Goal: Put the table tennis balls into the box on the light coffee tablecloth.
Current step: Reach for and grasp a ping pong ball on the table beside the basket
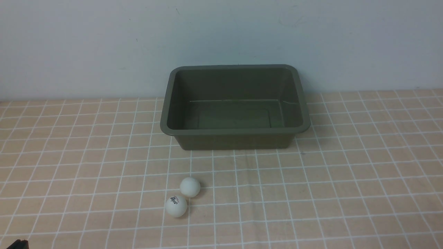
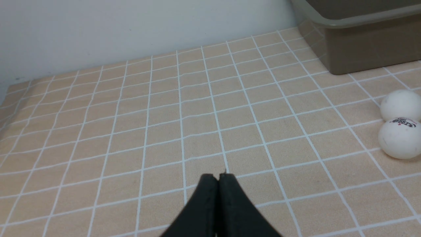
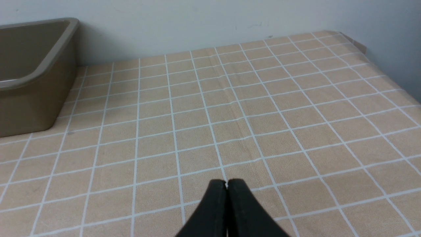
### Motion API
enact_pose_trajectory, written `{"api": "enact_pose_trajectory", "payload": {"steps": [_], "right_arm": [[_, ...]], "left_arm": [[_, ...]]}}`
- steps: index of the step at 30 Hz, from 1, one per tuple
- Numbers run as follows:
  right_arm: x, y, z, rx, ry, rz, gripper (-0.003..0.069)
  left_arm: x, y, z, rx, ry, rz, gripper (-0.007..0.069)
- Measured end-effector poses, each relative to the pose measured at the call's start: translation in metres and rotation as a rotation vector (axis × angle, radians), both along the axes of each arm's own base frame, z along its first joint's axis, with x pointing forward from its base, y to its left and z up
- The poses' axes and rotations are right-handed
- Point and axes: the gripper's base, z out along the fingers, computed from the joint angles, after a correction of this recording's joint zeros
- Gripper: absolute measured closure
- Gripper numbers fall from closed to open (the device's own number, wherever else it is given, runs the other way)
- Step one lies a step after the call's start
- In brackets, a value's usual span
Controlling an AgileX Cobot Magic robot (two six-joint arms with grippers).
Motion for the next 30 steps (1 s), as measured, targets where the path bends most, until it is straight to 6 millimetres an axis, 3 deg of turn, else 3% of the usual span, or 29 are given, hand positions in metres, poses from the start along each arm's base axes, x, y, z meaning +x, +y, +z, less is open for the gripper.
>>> {"api": "enact_pose_trajectory", "payload": {"steps": [7,21,30], "right_arm": [[0.0,0.0,0.0,0.0,0.0,0.0,0.0674],[0.0,0.0,0.0,0.0,0.0,0.0,0.0674],[0.0,0.0,0.0,0.0,0.0,0.0,0.0674]], "left_arm": [[0.0,-0.002,0.0,-0.075,-0.003,0.0,0.0693],[0.0,-0.017,0.015,-0.879,-0.05,-0.028,0.0693],[0.001,-0.016,0.022,-1.118,-0.09,-0.018,0.0693]]}}
